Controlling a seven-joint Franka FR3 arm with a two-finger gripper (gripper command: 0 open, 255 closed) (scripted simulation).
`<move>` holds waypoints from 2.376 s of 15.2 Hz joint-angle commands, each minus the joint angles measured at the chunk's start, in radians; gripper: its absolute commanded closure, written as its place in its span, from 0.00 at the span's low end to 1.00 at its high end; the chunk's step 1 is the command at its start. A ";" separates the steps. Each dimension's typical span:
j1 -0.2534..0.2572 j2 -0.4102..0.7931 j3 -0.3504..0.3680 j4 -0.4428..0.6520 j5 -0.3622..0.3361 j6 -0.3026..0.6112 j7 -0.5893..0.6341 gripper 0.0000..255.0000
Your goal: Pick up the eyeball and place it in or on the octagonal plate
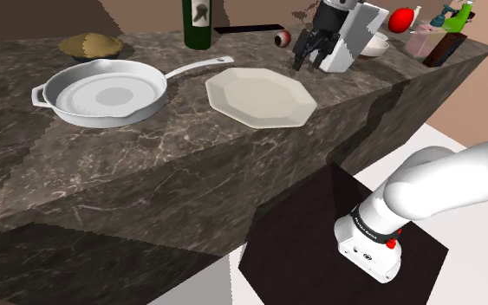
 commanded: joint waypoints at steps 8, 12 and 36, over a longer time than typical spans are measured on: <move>-0.038 0.281 -0.090 0.286 0.010 0.035 -0.092 0.00; -0.056 0.413 -0.125 0.444 0.035 0.024 -0.134 0.00; -0.094 0.640 -0.164 0.648 0.099 0.067 -0.196 1.00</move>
